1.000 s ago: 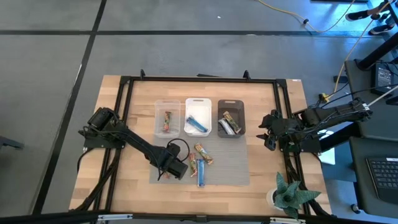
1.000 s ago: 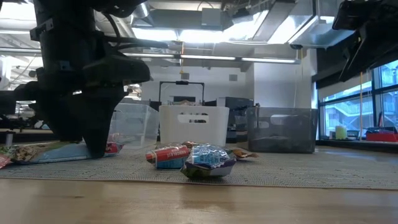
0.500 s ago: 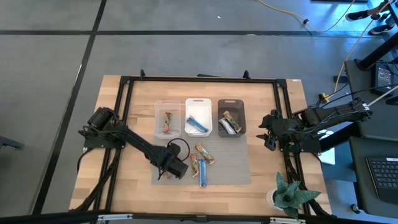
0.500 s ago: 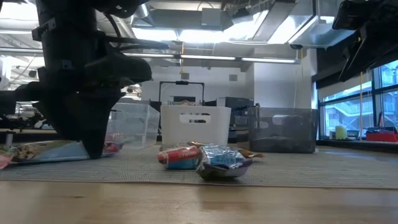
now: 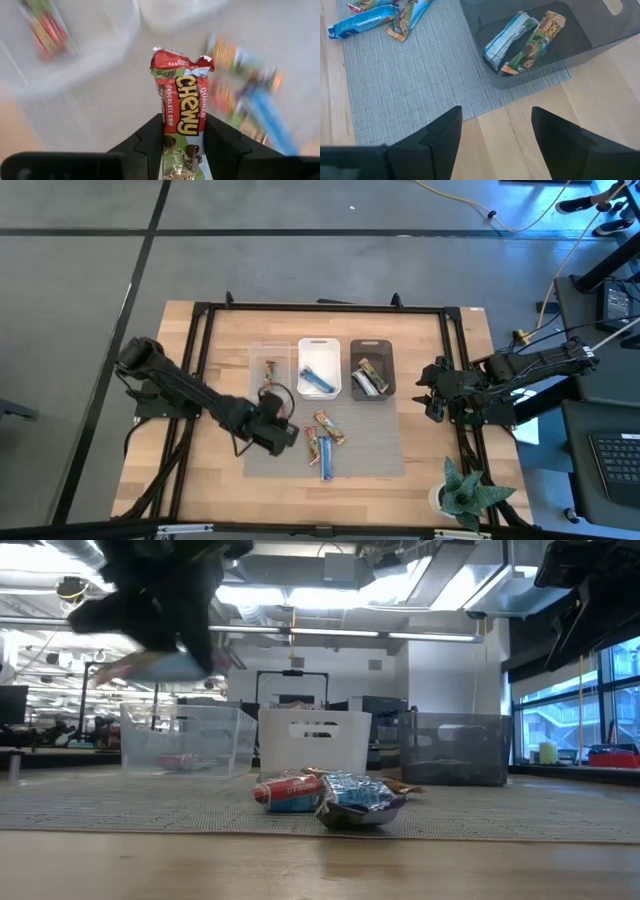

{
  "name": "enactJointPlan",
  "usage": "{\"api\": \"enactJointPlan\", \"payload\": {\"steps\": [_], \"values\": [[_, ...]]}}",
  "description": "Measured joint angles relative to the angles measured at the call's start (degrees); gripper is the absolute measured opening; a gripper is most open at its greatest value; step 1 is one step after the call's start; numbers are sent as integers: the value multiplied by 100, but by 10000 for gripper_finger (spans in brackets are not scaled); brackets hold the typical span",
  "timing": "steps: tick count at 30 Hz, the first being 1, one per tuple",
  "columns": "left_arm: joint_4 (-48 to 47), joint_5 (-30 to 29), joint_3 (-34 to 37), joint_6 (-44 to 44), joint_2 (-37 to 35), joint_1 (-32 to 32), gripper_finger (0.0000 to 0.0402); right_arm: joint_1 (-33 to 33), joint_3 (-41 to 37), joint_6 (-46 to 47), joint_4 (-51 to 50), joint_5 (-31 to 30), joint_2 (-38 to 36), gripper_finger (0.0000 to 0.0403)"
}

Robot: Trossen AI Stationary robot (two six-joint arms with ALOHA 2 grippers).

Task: Pick and place Granola Bars by type
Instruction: Put the left red granola bar into the transparent bin

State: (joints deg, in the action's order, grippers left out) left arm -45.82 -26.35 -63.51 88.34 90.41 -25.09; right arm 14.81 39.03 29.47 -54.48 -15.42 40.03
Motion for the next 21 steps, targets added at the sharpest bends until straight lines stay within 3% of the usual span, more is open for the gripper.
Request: {"api": "enactJointPlan", "payload": {"steps": [6, 11, 21], "values": [[-515, -877, -7, -243, -676, 528, 116, 0, -1, 11, 13, 0, 2, 241], [-690, -1229, -9, -1022, -920, 1310, 116, -2, -1, 22, 113, 0, 0, 241], [-518, -259, 358, -1369, -565, 2774, 116, 0, -1, 332, 115, 0, 2, 241]]}}
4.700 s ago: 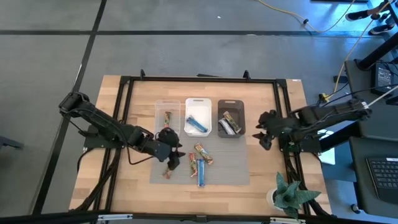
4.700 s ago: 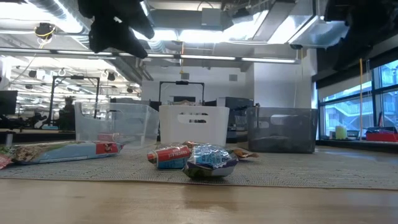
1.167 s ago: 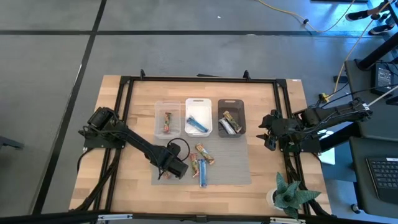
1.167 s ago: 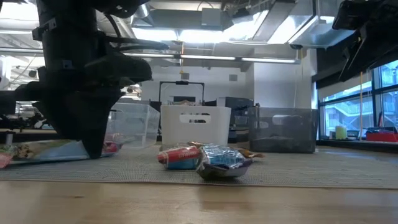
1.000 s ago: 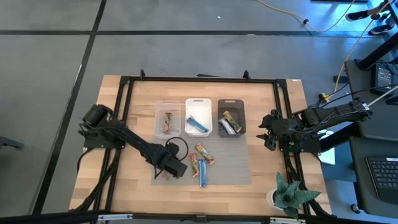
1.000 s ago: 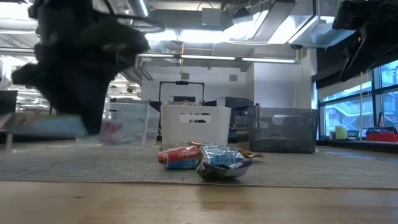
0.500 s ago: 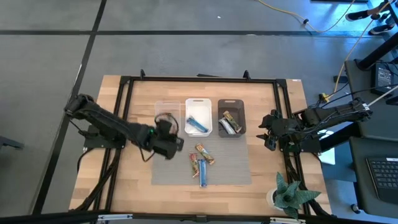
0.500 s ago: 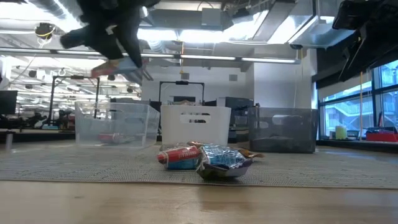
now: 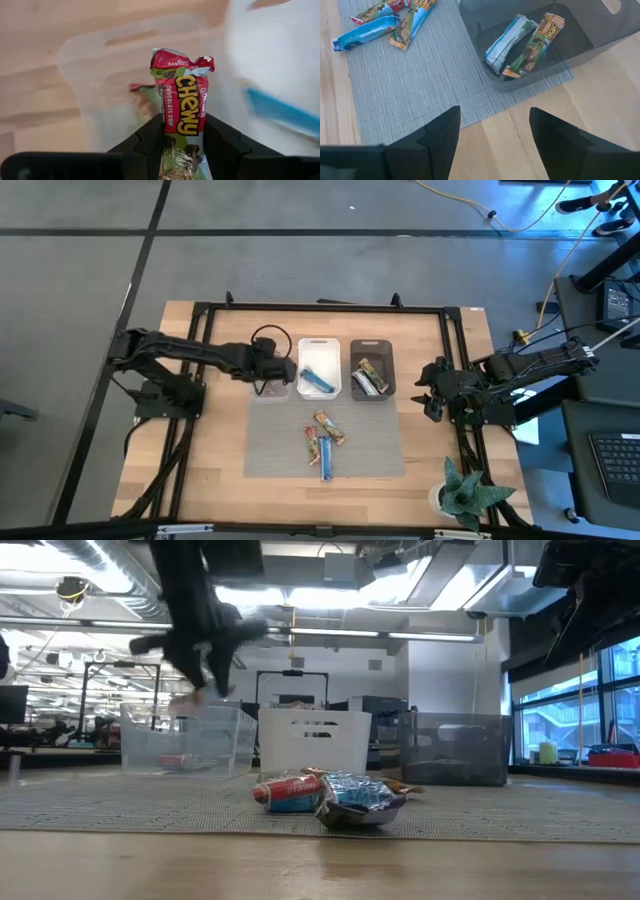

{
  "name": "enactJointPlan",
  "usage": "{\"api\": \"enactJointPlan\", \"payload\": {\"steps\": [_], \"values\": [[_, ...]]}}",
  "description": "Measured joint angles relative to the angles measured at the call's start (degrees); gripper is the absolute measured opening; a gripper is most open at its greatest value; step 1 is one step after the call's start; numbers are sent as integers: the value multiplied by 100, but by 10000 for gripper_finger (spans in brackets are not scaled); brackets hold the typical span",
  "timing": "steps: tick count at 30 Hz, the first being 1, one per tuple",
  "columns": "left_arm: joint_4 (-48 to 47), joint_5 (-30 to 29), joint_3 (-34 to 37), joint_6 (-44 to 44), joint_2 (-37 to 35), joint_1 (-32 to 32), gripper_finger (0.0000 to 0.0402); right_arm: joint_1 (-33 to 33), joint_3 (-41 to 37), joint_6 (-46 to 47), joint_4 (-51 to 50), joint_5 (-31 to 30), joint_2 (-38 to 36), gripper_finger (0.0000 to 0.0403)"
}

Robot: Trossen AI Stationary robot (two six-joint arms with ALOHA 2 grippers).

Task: Pick and place Granola Bars by type
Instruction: Put the left red granola bar into the transparent bin

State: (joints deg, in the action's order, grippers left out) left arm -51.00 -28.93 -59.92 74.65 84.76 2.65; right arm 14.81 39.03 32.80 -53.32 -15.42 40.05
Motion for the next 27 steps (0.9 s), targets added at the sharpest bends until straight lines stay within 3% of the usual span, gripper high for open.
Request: {"api": "enactJointPlan", "payload": {"steps": [8, 24, 27], "values": [[526, 449, 479, -55, 329, 388, 116, -1, 0, -7, -4, 0, 0, 241], [624, 406, 485, -259, 432, 460, 118, -1, 0, -28, -7, 0, 0, 241], [599, 440, 485, 18, 432, 460, 124, -2, 0, -28, -8, 0, -1, 241]]}}
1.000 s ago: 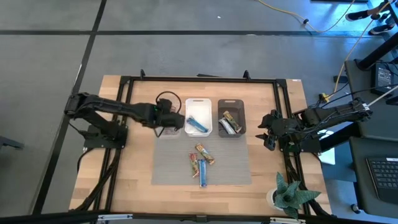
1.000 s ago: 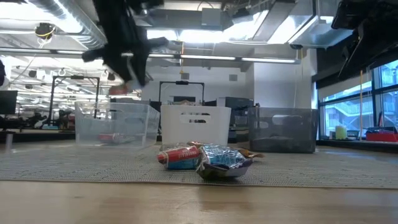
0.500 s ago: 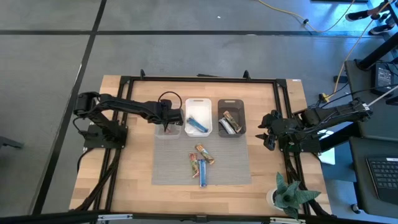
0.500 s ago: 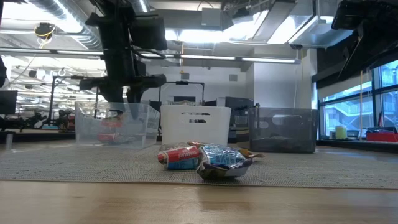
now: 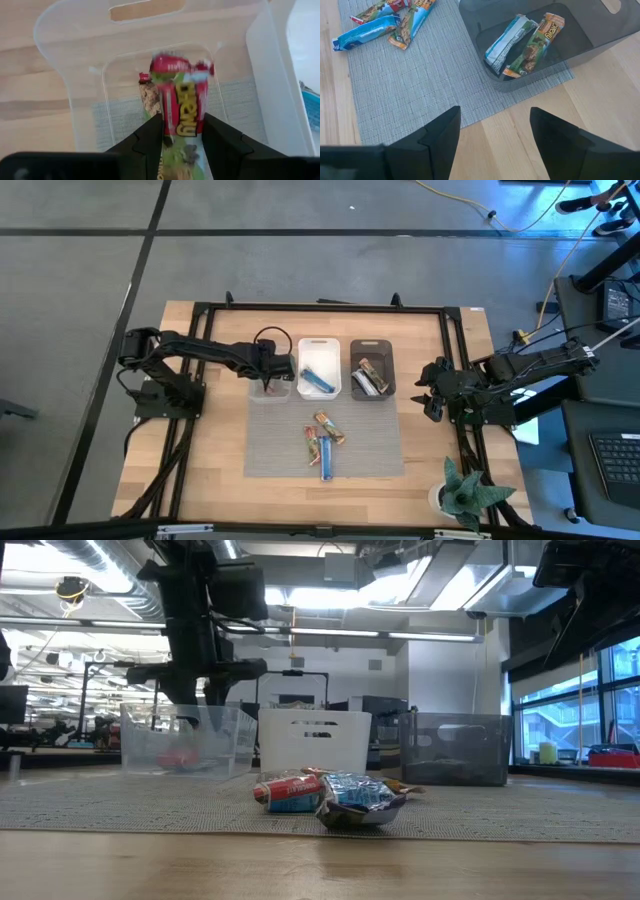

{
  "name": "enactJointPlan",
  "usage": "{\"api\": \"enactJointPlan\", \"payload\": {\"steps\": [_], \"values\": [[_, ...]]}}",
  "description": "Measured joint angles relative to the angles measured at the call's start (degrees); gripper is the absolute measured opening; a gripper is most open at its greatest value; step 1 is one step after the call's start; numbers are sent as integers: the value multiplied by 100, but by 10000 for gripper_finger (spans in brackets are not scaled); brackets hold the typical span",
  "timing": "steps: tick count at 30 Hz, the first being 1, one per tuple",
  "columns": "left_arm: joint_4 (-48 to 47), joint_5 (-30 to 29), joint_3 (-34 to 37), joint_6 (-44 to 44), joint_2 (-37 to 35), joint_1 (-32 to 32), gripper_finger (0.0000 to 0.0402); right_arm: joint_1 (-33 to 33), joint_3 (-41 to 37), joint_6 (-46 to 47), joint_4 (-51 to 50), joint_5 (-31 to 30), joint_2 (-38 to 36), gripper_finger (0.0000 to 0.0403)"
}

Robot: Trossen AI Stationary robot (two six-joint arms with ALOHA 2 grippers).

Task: Pick and place Granola Bars by type
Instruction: Put the left red granola bar into the transparent bin, then put the yellow granola bar into the black bin

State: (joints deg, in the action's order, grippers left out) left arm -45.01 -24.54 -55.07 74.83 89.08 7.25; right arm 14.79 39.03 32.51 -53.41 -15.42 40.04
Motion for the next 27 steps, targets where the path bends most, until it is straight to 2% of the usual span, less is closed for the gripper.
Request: {"api": "enactJointPlan", "payload": {"steps": [4, 10, 16, 22, 27], "values": [[31, -212, 0, 133, -2, 1, 130, 2, 0, 0, 0, 0, 0, 241], [29, 10, 0, -109, -21, -4, 128, 2, 0, 0, 0, 0, 1, 241], [41, -205, -103, -441, -421, -87, 130, 1, 0, 24, 40, 0, 0, 241], [506, -383, -383, -1723, -895, -709, 128, -3, 0, -210, 419, -11, 3, 241], [565, -29, -402, -2396, -1091, -1367, 131, -9, 2, -308, 1182, -98, 51, 241]]}}
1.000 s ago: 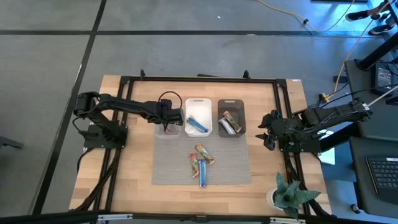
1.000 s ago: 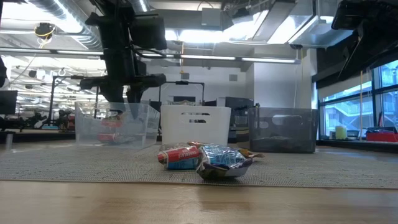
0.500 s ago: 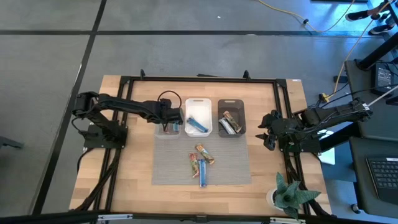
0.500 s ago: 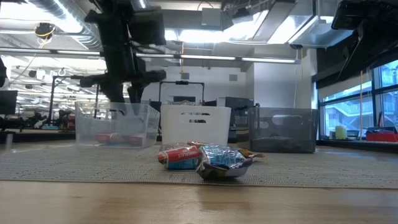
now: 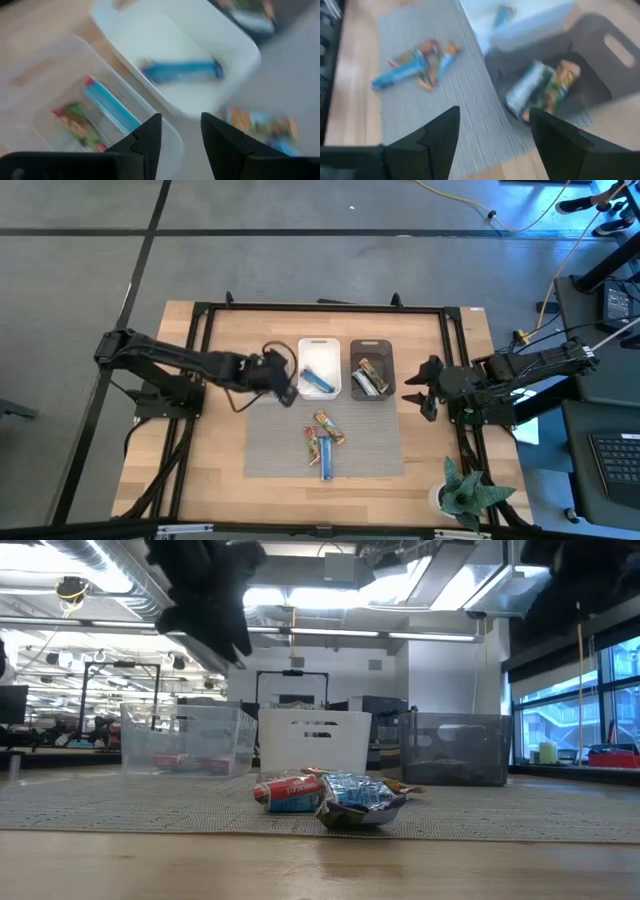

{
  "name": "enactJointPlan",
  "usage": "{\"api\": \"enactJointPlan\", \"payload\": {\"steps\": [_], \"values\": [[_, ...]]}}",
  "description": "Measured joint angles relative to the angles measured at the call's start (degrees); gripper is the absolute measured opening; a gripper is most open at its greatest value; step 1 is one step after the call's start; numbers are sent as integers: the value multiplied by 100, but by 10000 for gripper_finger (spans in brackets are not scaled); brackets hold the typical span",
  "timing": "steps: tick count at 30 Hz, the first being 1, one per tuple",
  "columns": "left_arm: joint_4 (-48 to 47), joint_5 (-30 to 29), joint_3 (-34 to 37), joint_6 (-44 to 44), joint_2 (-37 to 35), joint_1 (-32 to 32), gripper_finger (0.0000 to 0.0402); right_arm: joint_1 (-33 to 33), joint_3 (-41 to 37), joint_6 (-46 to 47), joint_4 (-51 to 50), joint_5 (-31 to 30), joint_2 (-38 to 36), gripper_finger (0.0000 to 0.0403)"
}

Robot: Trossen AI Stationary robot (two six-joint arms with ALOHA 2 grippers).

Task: Pick and place Granola Bars by type
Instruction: Put the yellow granola bar into the black bin

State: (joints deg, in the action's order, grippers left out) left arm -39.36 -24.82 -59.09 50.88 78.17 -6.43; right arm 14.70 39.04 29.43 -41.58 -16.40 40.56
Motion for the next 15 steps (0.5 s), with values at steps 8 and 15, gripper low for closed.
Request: {"api": "enactJointPlan", "payload": {"steps": [8, 15], "values": [[295, -566, 4, -261, 43, -1194, 128, 0, 654, -142, 544, -24, 1250, 241], [979, -598, 10, -865, -63, -2073, 128, 204, 1916, 13, 457, -939, 3147, 241]]}}
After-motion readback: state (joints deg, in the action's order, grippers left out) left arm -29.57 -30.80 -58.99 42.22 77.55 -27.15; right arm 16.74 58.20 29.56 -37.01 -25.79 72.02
